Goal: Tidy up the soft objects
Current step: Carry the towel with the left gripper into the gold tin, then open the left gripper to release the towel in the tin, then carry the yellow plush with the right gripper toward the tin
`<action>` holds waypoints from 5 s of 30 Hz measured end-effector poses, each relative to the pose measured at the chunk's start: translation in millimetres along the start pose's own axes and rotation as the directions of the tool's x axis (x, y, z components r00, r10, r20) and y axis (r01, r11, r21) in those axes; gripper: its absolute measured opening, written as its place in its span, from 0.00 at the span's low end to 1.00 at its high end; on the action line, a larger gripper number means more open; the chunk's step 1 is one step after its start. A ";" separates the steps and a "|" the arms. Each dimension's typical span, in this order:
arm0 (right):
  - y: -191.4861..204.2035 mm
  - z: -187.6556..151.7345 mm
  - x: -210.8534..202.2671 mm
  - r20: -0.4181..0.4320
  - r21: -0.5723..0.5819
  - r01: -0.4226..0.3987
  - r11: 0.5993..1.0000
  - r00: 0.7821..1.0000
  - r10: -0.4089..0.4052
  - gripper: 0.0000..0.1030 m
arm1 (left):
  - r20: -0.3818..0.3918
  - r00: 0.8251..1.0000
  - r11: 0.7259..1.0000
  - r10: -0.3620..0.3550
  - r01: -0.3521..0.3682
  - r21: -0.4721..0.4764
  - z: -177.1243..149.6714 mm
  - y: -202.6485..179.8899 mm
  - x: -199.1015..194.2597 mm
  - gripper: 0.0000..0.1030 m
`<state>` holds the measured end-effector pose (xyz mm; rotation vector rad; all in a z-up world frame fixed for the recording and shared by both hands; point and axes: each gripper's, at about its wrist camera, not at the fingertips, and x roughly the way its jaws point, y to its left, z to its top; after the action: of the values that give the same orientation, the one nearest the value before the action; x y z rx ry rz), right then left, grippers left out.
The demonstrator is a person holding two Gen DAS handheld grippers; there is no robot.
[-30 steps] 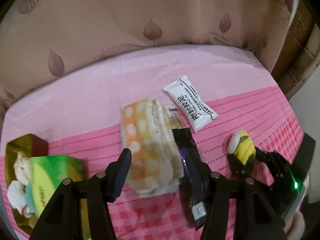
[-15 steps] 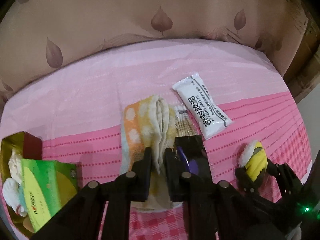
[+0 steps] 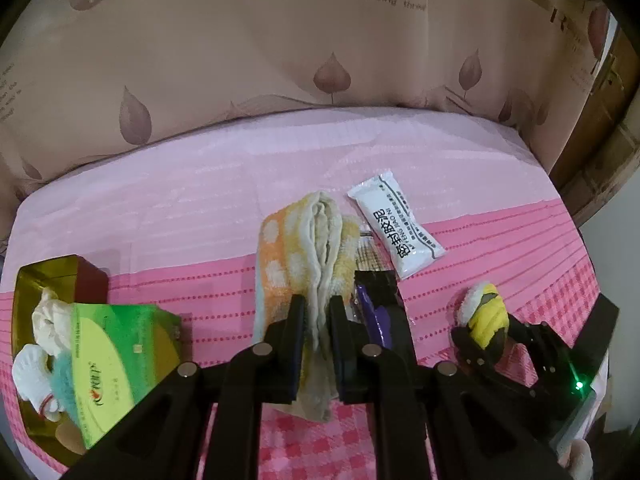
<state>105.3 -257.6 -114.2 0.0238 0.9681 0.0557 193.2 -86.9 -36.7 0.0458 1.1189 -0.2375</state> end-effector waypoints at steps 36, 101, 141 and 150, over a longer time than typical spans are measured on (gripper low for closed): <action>0.6 -0.5 0.6 0.001 -0.005 0.007 1.000 1.000 -0.007 0.52 | 0.088 0.945 0.934 0.316 -0.293 -0.204 -28.8 174.6 -117.0 0.12; 0.6 -1.1 1.6 0.003 -0.012 0.019 1.000 1.000 -0.019 0.53 | 0.043 0.941 0.880 0.337 -0.298 -0.370 -146.5 257.1 -97.6 0.36; 29.8 1.3 -20.6 0.035 -0.032 0.122 0.992 0.992 -0.121 0.39 | 0.101 0.911 0.829 0.401 -0.314 -0.463 -199.7 297.4 -97.3 0.37; 70.9 20.0 -51.2 0.092 -0.106 0.069 0.992 0.994 -0.060 0.39 | 0.075 0.916 0.809 0.393 -0.306 -0.501 -203.5 306.7 -95.4 0.37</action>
<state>90.2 -189.6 -57.6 -0.1046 0.8756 0.0475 38.5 259.3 -65.9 -0.2083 0.9444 0.3720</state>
